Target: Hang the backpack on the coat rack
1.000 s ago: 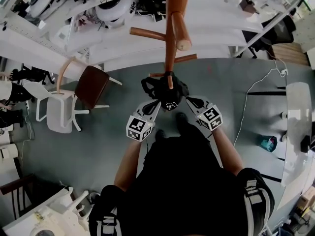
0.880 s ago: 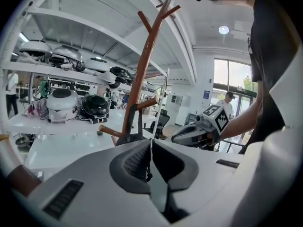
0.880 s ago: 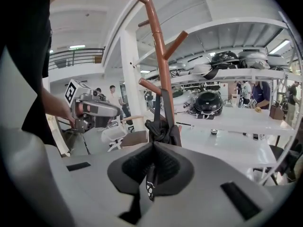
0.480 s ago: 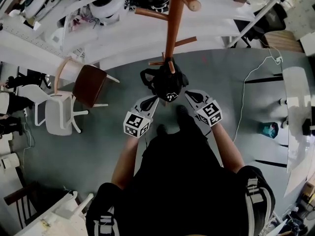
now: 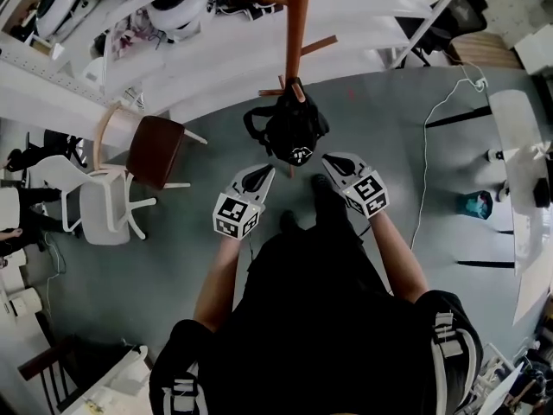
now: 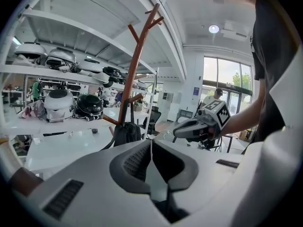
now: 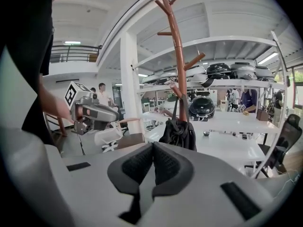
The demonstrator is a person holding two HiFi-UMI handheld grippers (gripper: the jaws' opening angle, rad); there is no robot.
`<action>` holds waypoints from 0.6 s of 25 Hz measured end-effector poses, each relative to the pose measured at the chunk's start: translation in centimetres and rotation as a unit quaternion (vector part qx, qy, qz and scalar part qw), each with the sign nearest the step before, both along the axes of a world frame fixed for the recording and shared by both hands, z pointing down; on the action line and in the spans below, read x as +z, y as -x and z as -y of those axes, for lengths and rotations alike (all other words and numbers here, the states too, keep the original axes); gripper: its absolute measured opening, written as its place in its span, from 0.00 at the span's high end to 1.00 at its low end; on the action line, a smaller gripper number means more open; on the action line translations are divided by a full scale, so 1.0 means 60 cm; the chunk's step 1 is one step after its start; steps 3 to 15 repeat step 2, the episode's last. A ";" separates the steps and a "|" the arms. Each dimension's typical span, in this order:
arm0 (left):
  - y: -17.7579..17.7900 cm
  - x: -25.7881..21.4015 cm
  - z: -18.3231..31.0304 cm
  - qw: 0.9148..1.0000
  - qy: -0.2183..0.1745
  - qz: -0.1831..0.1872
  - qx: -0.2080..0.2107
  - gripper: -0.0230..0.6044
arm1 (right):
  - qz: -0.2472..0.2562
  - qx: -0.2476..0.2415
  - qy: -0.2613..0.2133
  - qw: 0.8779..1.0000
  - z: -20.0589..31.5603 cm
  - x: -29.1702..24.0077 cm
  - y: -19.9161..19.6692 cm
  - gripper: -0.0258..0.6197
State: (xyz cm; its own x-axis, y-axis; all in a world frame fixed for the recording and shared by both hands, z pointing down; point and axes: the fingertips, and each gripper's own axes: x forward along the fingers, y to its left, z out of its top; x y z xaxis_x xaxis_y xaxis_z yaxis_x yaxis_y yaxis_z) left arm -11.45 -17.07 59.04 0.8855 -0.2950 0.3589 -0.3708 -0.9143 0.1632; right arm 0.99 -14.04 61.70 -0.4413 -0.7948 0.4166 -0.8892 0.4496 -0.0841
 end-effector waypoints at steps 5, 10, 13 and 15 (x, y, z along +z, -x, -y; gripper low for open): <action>0.010 0.004 -0.017 1.000 0.002 -0.003 0.002 0.91 | 0.001 0.002 -0.001 1.000 -0.019 0.001 0.014 0.94; 0.010 0.004 -0.017 1.000 0.002 -0.003 0.002 0.91 | 0.001 0.002 -0.001 1.000 -0.019 0.001 0.014 0.94; 0.010 0.004 -0.017 1.000 0.002 -0.003 0.002 0.91 | 0.001 0.002 -0.001 1.000 -0.019 0.001 0.014 0.94; 0.010 0.004 -0.017 1.000 0.002 -0.003 0.002 0.91 | 0.001 0.002 -0.001 1.000 -0.019 0.001 0.014 0.94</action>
